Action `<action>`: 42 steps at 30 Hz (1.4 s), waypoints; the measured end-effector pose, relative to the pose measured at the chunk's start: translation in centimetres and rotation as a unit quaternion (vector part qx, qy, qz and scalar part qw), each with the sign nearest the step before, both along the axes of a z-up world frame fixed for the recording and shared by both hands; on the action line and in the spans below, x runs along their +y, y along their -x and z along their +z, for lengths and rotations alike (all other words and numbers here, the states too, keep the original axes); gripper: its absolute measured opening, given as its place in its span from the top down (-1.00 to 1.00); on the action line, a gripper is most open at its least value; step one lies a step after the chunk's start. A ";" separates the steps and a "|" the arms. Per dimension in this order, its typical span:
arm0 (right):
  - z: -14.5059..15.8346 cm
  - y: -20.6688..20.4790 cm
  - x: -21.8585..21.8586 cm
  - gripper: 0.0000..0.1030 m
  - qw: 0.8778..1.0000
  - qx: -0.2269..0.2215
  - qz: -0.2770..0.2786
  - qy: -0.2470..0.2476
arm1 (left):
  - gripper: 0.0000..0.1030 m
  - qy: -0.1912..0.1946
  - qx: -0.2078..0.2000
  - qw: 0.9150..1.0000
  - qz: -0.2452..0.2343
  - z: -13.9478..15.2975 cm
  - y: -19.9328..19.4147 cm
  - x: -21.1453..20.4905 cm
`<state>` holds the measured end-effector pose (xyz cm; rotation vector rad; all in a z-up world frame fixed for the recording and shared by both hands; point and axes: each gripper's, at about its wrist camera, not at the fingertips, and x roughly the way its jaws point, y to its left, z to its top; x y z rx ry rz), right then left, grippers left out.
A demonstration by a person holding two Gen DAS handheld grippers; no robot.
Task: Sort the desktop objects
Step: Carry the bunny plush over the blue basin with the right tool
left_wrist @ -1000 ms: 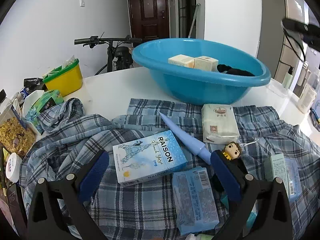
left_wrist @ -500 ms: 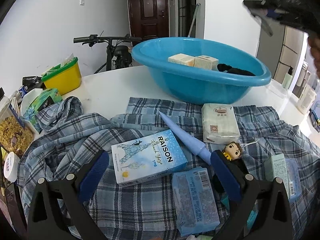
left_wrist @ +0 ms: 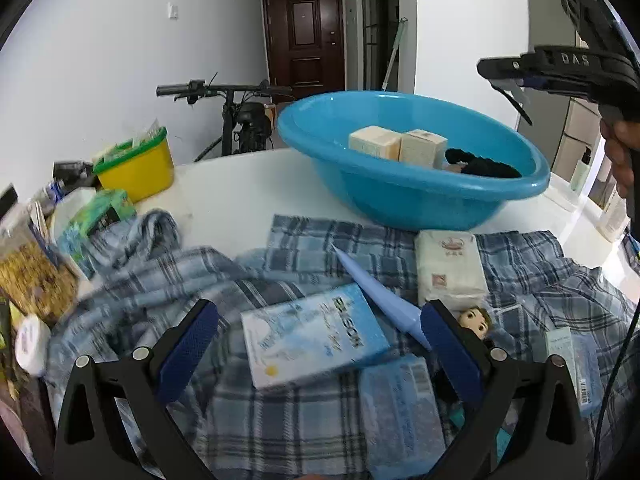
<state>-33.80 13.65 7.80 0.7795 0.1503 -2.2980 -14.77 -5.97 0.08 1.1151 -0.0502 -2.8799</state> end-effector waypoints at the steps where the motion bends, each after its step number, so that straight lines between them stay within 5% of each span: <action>1: 0.0 0.1 0.1 0.28 1.000 -0.001 -0.003 0.001 | -1.00 0.008 0.005 1.000 0.007 0.5 0.2 -0.2; 10: -0.4 0.7 0.9 0.28 1.000 -0.012 -0.005 0.014 | -1.00 0.012 0.054 0.998 0.029 8.3 2.6 -1.3; 17: -0.4 0.9 1.2 0.28 1.000 -0.013 -0.008 0.016 | -1.00 0.021 0.090 0.996 -0.005 11.6 8.3 1.3; 24: -0.9 1.4 2.0 0.28 0.999 -0.020 -0.017 0.022 | -1.00 -0.041 0.076 0.996 -0.013 9.5 13.1 1.5; 28: -1.5 1.9 1.9 0.28 0.999 -0.031 -0.017 0.025 | -1.00 -0.004 0.058 0.998 -0.009 8.5 13.5 2.1; 36: -1.9 2.1 1.6 0.27 0.999 -0.032 -0.017 0.023 | -1.00 -0.012 0.036 0.999 0.001 7.6 14.2 1.6; 42: 0.0 0.5 1.9 0.21 0.999 0.017 -0.044 0.026 | -1.00 -0.013 0.044 0.999 0.001 7.9 13.9 1.4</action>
